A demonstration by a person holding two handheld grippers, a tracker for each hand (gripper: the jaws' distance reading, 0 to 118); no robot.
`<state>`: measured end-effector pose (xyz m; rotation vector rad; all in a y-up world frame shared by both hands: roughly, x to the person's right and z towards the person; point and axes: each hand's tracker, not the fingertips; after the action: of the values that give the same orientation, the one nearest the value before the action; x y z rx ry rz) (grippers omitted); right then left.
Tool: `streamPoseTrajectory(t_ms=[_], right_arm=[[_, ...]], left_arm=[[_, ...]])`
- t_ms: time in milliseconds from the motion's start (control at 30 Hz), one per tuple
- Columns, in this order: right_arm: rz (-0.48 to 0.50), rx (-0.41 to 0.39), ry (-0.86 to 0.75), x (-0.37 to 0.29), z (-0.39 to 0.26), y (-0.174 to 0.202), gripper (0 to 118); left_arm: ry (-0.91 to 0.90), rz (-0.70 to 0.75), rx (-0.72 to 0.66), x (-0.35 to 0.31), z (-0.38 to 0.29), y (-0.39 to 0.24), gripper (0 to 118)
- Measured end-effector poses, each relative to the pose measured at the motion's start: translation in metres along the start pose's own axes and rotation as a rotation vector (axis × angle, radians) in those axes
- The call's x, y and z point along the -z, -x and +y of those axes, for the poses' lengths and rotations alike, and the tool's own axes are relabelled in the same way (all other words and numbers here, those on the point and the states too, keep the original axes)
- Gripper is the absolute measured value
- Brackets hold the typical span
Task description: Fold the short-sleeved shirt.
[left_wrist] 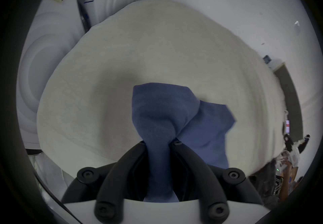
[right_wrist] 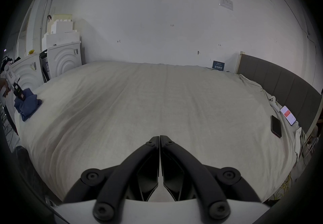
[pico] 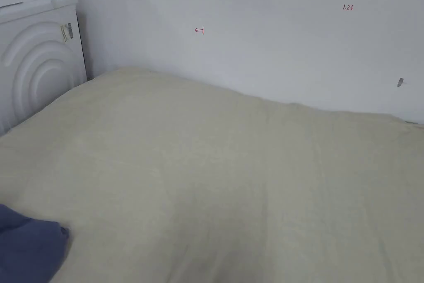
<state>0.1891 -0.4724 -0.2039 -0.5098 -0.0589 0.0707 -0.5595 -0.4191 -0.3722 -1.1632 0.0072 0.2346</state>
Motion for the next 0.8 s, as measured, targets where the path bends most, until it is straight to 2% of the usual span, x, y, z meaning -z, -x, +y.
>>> streamPoseTrajectory(t_ms=[200,300,400,433,467,533,633,800], right_arm=[[0.011,-0.001,0.021,0.008,-0.002,0.009,1],[0.021,0.006,0.025,0.009,0.0,0.009,1],[0.027,0.004,0.022,0.01,0.001,0.009,1],[0.03,0.004,0.021,0.01,0.002,0.008,1],[0.033,0.006,0.018,0.009,0.003,0.007,1],[0.035,0.012,0.012,0.009,0.007,0.004,1],[0.033,0.02,-0.004,0.009,0.012,-0.001,2],[0.027,0.039,-0.036,0.012,0.026,-0.01,2]], left_arm=[[0.028,0.079,-0.019,0.035,-0.006,-0.015,14],[0.023,0.077,-0.018,0.027,-0.007,-0.017,20],[-0.001,0.104,-0.004,0.015,-0.008,-0.02,43],[-0.024,0.139,0.037,0.011,-0.01,-0.025,58],[-0.058,0.167,0.061,0.005,-0.013,-0.031,66],[-0.137,0.187,0.098,-0.007,-0.015,-0.04,72],[-0.303,0.196,0.136,-0.025,-0.025,-0.07,74],[-0.614,0.137,0.245,-0.05,-0.061,-0.163,73]])
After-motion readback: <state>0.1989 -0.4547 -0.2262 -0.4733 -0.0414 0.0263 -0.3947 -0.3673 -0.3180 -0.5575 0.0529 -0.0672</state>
